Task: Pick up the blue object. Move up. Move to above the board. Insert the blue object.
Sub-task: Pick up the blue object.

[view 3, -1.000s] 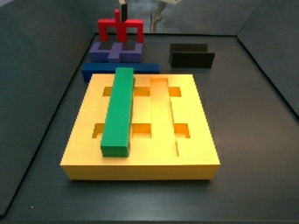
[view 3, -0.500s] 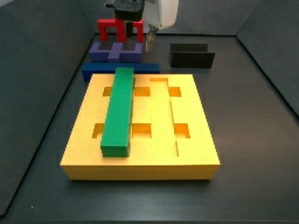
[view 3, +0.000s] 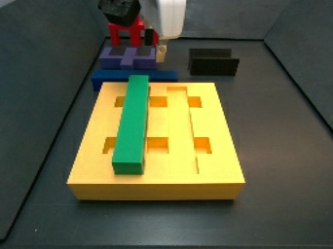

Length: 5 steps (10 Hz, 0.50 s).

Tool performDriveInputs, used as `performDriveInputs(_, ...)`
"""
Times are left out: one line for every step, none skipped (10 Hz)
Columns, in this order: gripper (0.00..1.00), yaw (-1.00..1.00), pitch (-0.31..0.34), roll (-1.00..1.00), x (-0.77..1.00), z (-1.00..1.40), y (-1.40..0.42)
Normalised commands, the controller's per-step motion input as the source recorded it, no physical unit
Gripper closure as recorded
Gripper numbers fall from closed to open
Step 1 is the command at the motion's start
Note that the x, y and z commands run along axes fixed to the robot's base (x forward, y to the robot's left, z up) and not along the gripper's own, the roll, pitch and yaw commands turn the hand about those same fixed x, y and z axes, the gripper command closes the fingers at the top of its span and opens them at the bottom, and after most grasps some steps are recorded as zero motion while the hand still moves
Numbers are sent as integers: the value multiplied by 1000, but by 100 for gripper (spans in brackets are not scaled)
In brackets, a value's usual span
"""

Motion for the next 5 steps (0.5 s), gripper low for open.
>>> performDriveInputs(0, -1000, -133, -134, 0, -51, -31)
performDriveInputs(0, -1000, -131, -134, 0, -51, -37)
performDriveInputs(0, -1000, -124, -133, 0, -37, -37)
performDriveInputs(0, -957, -121, -110, 0, -71, -114)
performDriveInputs(0, -683, -77, 0, -191, -123, -306)
